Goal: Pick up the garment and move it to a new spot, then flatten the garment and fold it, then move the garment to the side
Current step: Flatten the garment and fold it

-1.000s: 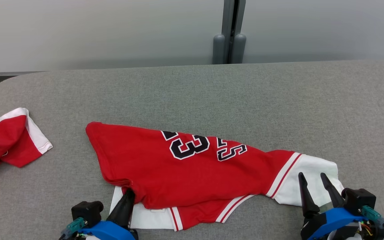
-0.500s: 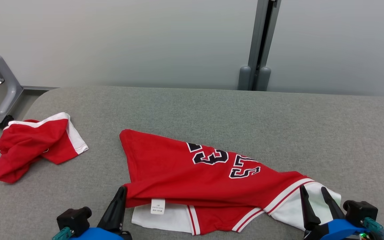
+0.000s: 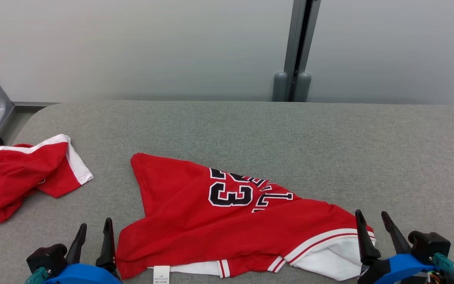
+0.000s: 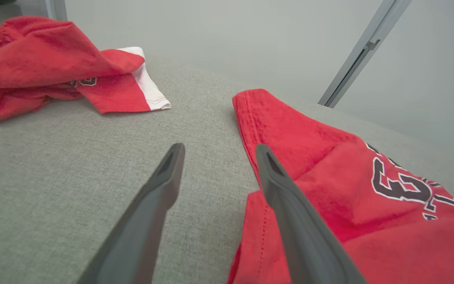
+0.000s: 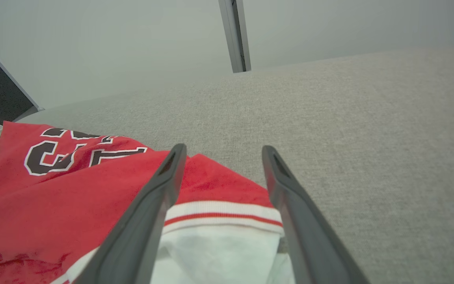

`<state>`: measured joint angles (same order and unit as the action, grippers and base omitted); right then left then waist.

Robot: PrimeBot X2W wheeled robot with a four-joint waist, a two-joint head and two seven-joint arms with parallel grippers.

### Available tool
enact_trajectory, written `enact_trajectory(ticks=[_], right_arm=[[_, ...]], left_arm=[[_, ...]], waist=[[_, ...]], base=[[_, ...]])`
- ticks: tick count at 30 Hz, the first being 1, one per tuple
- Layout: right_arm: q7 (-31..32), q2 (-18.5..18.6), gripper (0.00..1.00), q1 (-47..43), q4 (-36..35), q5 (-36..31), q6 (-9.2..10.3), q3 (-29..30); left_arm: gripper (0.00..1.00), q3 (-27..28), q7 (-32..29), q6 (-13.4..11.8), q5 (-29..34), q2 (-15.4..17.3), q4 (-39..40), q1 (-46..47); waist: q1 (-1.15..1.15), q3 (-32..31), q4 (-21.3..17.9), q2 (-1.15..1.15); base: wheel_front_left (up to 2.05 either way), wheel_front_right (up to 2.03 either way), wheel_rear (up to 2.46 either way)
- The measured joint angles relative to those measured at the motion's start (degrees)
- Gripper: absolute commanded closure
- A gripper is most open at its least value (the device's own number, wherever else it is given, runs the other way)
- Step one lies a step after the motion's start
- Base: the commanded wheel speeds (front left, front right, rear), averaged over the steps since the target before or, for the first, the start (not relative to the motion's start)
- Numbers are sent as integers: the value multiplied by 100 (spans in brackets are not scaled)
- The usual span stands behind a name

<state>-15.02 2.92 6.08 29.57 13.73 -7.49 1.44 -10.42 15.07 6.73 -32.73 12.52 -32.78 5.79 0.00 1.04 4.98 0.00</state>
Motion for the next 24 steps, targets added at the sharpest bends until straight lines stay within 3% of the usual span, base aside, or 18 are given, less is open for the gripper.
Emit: enact_trajectory(ticks=[9, 24], right_arm=[[-1, -5, 0, -384, -1006, -318, -1, -321], [-1, -2, 0, -719, -650, -320, 0, -456]], left_arm=[[0, 423, 0, 32, 1122, -225, 241, -457], [0, 694, 0, 49, 1728, -664, 370, -1031]], waist=[[0, -134, -214, 0], [0, -377, -260, 0]], base=[[0, 0, 0], [0, 0, 0]])
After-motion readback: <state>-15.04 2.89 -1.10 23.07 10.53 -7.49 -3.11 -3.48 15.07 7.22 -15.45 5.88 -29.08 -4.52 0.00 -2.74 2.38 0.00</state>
